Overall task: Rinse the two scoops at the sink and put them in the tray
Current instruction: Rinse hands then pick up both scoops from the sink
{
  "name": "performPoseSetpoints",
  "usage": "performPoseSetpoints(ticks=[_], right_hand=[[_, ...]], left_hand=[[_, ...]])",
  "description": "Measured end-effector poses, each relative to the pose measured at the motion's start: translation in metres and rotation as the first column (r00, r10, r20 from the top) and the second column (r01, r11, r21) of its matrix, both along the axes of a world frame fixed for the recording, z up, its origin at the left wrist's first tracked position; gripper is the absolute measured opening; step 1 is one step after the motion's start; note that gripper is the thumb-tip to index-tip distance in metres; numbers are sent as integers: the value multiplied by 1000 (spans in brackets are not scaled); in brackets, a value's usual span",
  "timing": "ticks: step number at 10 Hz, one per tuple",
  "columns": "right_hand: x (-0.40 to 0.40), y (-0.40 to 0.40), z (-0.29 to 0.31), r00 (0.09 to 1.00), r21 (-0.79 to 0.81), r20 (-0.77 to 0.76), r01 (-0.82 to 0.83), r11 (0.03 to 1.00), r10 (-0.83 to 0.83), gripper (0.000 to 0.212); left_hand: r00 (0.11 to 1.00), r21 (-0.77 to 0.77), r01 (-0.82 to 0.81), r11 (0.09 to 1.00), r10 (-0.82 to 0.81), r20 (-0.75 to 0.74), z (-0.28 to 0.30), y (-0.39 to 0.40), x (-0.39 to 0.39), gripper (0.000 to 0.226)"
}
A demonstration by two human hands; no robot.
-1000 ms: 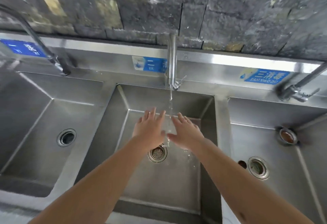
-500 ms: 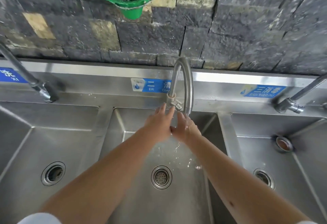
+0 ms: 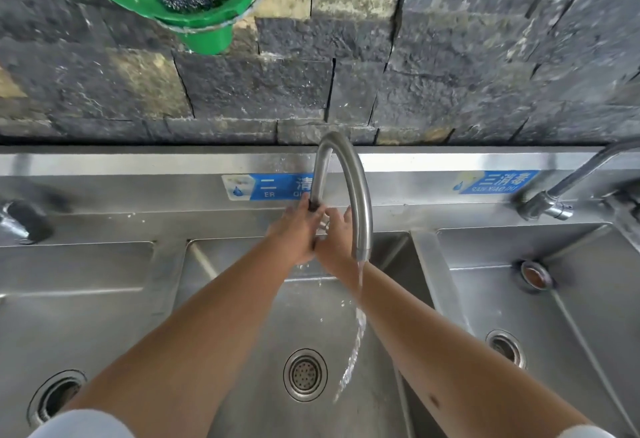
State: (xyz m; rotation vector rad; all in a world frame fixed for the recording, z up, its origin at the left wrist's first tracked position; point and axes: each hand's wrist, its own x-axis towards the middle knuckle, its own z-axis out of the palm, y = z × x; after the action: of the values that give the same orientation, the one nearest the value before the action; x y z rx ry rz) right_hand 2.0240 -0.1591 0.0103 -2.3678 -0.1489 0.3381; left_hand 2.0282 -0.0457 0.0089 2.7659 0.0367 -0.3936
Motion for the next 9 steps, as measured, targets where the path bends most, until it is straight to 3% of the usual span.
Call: performPoseSetpoints(ticks=[1, 3, 5, 6, 7, 8, 9], right_hand=[[-1, 7, -2, 997, 21, 68, 32, 999, -34, 44], [3, 5, -2, 998, 96, -5, 63, 993, -62, 48], [14, -18, -1, 993, -206, 4, -116, 972, 119, 55], [5, -18, 7, 976, -228, 7, -210, 951, 218, 56], [-14, -17, 20, 965, -136, -58, -260, 956, 254, 48], [-19, -26, 14, 955, -129, -147, -277, 952, 257, 59], [-29, -25, 19, 908, -405, -175, -418, 813, 380, 64]], left_hand=[[1000, -41, 21, 999, -20, 21, -9, 5, 1, 71], [993, -49, 62, 997, -57, 103, -24, 8, 1, 89], [997, -30, 37, 999, -35, 65, -18, 3, -3, 99], [1000, -50, 26, 998, -25, 18, -13, 3, -3, 101], [1000, -34, -12, 999, 11, -23, -6, -4, -8, 99], [1000, 27, -2, 1000, 2, -30, 1, -12, -26, 92], [998, 88, -11, 996, 15, -54, 4, -15, -52, 83]])
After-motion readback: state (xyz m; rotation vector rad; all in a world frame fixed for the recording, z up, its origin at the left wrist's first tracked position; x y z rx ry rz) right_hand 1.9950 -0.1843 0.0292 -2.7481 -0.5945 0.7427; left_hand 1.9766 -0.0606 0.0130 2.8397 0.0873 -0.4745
